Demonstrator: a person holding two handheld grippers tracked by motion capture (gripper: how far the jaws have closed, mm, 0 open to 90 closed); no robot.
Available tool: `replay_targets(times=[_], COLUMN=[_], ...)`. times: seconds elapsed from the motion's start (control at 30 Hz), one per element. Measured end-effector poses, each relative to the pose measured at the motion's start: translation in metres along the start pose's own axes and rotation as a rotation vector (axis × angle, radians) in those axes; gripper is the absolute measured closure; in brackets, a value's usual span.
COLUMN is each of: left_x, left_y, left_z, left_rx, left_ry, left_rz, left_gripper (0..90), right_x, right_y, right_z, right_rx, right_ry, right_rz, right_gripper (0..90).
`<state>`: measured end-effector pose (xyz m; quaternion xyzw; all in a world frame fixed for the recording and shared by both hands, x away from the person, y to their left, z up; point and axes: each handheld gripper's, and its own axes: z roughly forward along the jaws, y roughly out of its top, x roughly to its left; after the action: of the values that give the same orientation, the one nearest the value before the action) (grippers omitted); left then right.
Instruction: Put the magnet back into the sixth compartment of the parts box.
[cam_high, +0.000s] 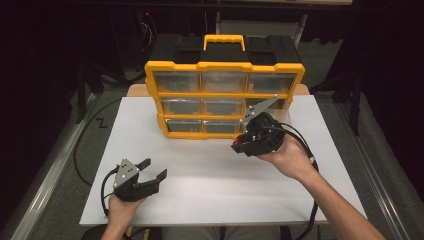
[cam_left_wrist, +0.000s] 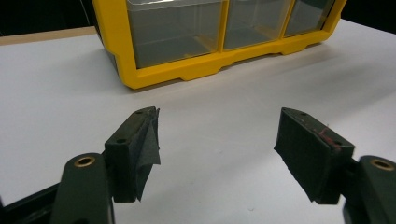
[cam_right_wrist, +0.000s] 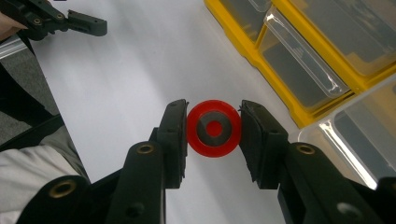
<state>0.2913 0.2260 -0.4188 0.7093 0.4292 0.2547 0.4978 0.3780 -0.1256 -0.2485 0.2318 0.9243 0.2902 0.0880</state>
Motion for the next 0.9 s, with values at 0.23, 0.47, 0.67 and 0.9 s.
replay_targets(times=[0.23, 0.47, 0.67, 0.9], left_x=[0.001, 0.001, 0.001, 0.001], left_y=[0.0, 0.0, 0.0, 0.0], left_z=[-0.001, -0.001, -0.001, -0.001], left_rx=[-0.002, 0.0, 0.0, -0.001], left_ry=[0.002, 0.003, 0.003, 0.005], left_rz=[-0.005, -0.003, -0.001, 0.0], left_gripper=[29.9, 30.0, 30.0, 30.0], right_x=[-0.002, -0.005, -0.009, -0.009], right_y=[0.002, 0.004, 0.004, 0.006], right_z=[-0.006, -0.012, -0.014, -0.019], right_rx=[-0.016, -0.025, -0.024, -0.032], right_ry=[0.007, 0.002, 0.003, -0.013], right_rz=[0.009, 0.01, 0.03, 0.012], right_gripper=[65.0, 65.0, 65.0, 65.0])
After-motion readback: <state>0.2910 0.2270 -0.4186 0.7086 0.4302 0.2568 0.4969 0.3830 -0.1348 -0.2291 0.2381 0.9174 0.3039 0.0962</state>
